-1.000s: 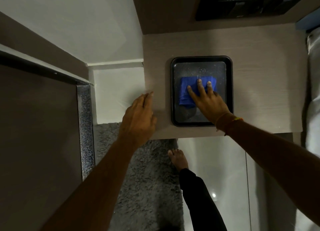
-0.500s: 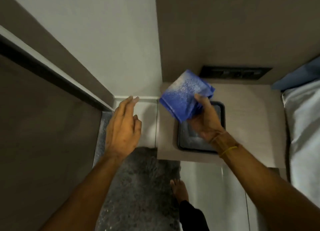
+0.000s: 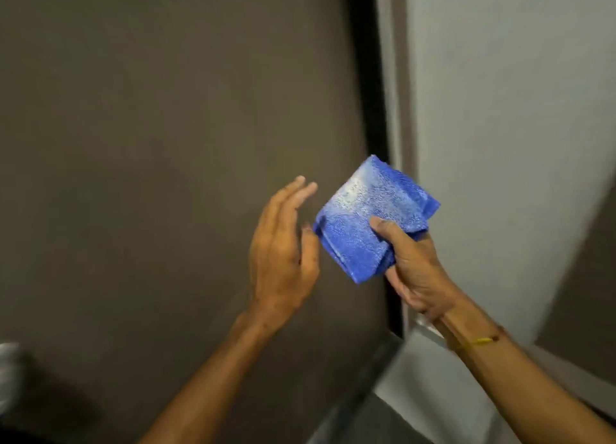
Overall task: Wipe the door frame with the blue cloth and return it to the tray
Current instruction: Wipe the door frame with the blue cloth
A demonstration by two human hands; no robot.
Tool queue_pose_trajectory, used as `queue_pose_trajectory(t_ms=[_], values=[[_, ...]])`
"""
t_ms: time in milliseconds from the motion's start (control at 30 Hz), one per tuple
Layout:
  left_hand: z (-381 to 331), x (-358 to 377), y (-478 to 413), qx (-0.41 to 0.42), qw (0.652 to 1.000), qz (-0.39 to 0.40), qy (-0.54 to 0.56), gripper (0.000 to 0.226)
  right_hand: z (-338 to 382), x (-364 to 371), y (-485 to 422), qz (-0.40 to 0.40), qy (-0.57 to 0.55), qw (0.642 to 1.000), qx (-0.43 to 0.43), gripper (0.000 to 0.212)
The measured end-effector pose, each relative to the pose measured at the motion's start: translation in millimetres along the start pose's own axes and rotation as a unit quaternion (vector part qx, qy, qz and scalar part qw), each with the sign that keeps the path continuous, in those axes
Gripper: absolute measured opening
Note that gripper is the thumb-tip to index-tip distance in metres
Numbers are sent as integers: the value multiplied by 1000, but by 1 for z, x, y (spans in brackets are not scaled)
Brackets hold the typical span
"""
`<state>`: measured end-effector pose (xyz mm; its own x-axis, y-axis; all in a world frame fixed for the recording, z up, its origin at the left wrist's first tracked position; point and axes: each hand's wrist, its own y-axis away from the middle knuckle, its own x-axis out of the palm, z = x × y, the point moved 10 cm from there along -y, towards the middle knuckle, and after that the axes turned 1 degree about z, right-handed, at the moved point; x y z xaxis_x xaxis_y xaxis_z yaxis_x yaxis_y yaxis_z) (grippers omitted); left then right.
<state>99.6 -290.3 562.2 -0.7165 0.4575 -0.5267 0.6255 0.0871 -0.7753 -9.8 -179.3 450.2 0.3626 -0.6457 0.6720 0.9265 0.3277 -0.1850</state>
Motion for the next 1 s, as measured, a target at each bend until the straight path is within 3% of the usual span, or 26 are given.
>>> queue_pose_trajectory(t_ms=[133,300,467,600,767,867,1000], values=[[3,-183,-5,26,990,-92,-105,50,-12,181,19,99,119,987,-47,23],[-8,-364,19,75,942,-180,-274,48,-2,379,87,231,187,928,-225,24],[-3,-468,47,95,855,-131,-493,55,-5,506,163,297,218,842,-395,47],[30,-535,58,62,804,-109,-582,57,-9,544,178,273,259,805,-459,64],[56,-603,64,-23,778,-220,-588,58,2,559,193,277,260,769,-514,51],[59,-622,57,-50,768,-265,-581,61,4,565,215,272,260,726,-576,43],[63,-634,48,-61,747,-284,-598,62,-9,580,245,263,312,650,-641,51]])
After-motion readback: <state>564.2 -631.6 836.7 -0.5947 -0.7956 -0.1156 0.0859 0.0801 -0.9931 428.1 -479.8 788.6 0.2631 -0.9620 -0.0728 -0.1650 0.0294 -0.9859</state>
